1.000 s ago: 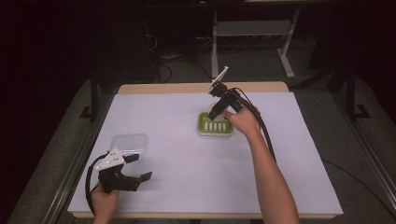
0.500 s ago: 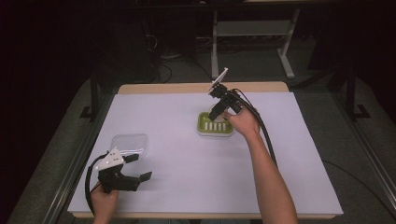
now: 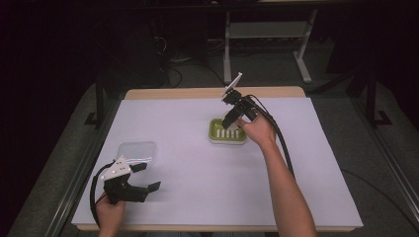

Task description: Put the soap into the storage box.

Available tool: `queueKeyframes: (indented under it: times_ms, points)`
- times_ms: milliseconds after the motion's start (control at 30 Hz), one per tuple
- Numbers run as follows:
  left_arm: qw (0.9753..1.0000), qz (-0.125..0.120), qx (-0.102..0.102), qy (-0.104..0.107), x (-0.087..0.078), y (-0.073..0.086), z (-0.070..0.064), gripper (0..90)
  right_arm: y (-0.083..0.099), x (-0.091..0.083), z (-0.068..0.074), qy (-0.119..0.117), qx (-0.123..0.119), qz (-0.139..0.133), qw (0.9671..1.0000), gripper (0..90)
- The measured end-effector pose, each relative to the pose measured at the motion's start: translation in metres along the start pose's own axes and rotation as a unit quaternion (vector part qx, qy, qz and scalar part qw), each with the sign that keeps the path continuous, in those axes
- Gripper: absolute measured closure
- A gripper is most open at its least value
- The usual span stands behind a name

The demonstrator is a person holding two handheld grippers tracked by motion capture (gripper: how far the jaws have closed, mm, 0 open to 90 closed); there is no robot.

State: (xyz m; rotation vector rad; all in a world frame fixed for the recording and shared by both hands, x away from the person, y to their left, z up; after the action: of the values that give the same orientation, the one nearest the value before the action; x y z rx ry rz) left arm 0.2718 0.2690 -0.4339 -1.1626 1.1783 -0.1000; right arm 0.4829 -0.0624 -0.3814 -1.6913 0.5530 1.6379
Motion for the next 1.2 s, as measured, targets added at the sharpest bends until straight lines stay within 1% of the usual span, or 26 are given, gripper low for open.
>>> queueKeyframes:
  times_ms: [100,200,233,300,333,467,633,867,1000,1067,1200]
  points:
    - [1.0,0.001,-0.004,0.001,0.001,0.0,-0.001,12.8,0.001,0.005,-0.001,-0.001,0.005,-0.002,1.0,22.1]
    - [1.0,0.001,-0.004,0.001,0.001,0.0,-0.001,12.9,0.002,0.009,-0.003,-0.007,0.01,0.001,0.9999,22.1]
    - [1.0,0.001,-0.002,0.0,0.0,0.0,-0.001,12.9,0.002,0.012,-0.004,-0.005,0.015,0.003,0.9999,22.1]
    - [1.0,0.001,-0.003,0.001,0.0,0.0,-0.001,12.9,0.002,0.013,-0.004,-0.007,0.016,0.001,0.9998,22.1]
    - [1.0,0.001,-0.002,0.001,0.0,0.0,0.0,12.9,0.003,0.017,-0.005,-0.012,0.018,0.005,0.9998,22.1]
    - [1.0,0.0,-0.002,0.001,0.0,0.0,0.0,12.9,0.003,0.022,-0.005,-0.008,0.019,0.011,0.9997,22.1]
    - [1.0,0.0,-0.002,0.001,0.001,0.0,-0.001,12.9,0.001,0.031,-0.005,-0.012,0.024,0.012,0.9996,22.1]
    - [1.0,0.001,-0.002,0.001,0.0,0.0,0.0,12.9,-0.002,0.037,-0.002,-0.014,0.027,0.015,0.9994,22.0]
    - [1.0,0.001,0.0,0.001,0.0,0.0,0.0,12.9,-0.003,0.04,-0.002,-0.01,0.032,0.015,0.9993,22.0]
    - [1.0,0.001,0.0,0.0,0.0,0.0,0.0,12.9,-0.004,0.041,-0.002,-0.015,0.03,0.018,0.9993,22.0]
    - [1.0,0.0,-0.001,0.001,0.0,0.0,0.0,12.9,-0.004,0.045,-0.003,-0.012,0.037,0.02,0.999,22.0]
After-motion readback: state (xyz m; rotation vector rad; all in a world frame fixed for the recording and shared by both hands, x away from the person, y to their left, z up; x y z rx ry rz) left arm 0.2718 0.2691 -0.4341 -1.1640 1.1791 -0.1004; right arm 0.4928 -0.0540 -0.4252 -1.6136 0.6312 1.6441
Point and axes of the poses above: each handheld gripper's, and its own axes: x roughly forward along the jaws, y roughly out of its underside, z roughly to its left, the point moved 3 cm from there along x, roughly forward along the jaws, and after that the axes turned 11 degrees about z, right-handed, at the moved point
